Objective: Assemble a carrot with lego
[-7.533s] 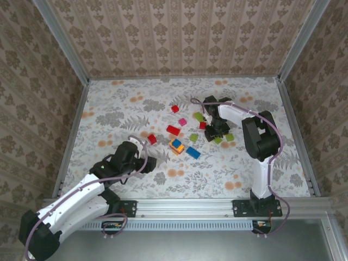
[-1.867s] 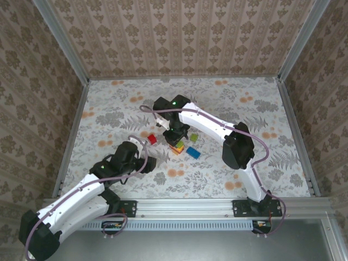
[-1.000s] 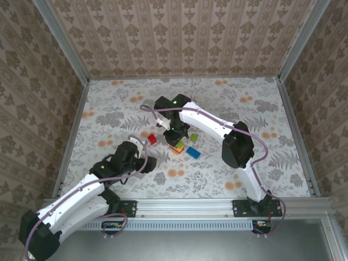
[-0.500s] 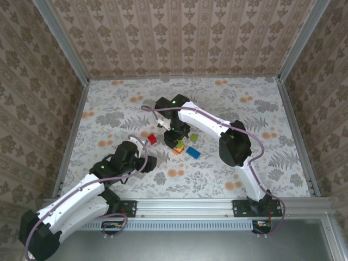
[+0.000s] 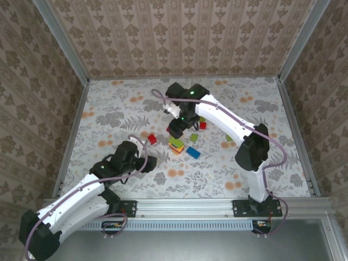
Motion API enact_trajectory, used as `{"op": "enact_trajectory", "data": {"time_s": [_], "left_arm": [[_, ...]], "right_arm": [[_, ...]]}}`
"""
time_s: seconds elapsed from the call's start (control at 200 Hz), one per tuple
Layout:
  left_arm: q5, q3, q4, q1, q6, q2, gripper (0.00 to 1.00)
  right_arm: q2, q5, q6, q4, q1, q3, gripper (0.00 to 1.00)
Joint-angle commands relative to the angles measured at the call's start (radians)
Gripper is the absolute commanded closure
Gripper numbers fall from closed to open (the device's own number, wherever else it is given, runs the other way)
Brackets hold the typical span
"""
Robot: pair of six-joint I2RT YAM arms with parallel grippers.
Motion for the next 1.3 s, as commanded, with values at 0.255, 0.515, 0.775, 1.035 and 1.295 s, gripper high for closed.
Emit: {"op": "enact_trajectory", "data": {"time_s": [0.255,0.515,0.775,1.035,1.295], "left_arm": [[0.011,-0.01,0.009,-0.006,0.023,0.004,0.19],[0.01,-0.01,0.008,-0.007,0.021,0.004,0.19],[0.008,-0.009,0.009,-0.007,0.022,0.006,0.19],[0.008,-0.008,0.011,-0.007,0.023,0.013,0.19],[0.008,-0.007,0.014,-0.007,0.025,0.016,0.19]], "right_arm": [[-0.015,0.148,0.089,0.14,-0.189,-0.224,0.26],[0.084,0.084,0.217,0.279,-0.255,-0.269,0.27],[0.183,0.074,0.332,0.352,-0.296,-0.244,0.3],[0.224,0.079,0.373,0.378,-0.314,-0.231,0.33],[0.255,0.04,0.396,0.396,-0.32,-0.21,0.37]]}}
